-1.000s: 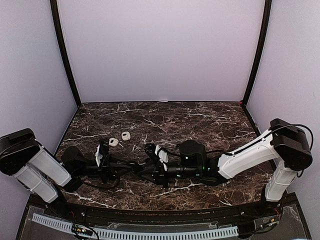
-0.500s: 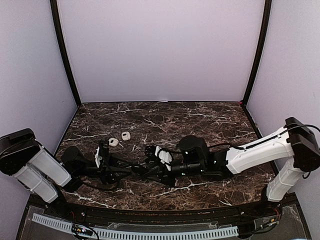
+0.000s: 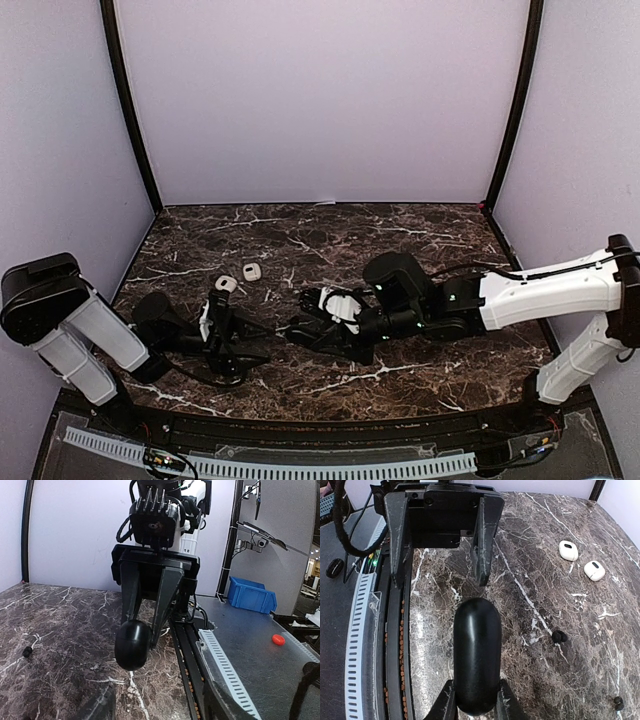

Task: Insert the wireless bluetooth earbuds into the charging case
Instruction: Pass from the left arm to the right

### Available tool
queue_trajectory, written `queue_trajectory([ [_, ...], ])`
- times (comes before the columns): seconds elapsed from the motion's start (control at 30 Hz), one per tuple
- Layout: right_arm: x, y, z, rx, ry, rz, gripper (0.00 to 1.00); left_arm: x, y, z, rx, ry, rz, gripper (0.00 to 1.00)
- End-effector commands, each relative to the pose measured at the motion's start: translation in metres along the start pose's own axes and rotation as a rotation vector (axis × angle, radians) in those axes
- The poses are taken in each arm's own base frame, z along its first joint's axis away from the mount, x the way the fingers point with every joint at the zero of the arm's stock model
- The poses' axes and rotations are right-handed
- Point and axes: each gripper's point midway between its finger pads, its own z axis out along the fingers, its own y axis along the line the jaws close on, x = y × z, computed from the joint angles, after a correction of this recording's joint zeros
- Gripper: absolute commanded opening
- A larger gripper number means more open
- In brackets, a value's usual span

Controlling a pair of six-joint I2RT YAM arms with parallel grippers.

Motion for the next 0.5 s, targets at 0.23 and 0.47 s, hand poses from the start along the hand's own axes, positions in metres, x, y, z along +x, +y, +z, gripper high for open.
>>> queue_trajectory([
  [0.23, -0.030, -0.003, 0.010, -0.014, -0.053, -0.059, 0.08, 0.002, 0.006, 0.010, -0.010, 0.015, 0.021, 0.61],
  [0.47, -0.038, -0.002, 0.018, -0.038, -0.059, -0.069, 0.07, 0.004, 0.014, 0.012, -0.050, 0.029, 0.022, 0.58],
])
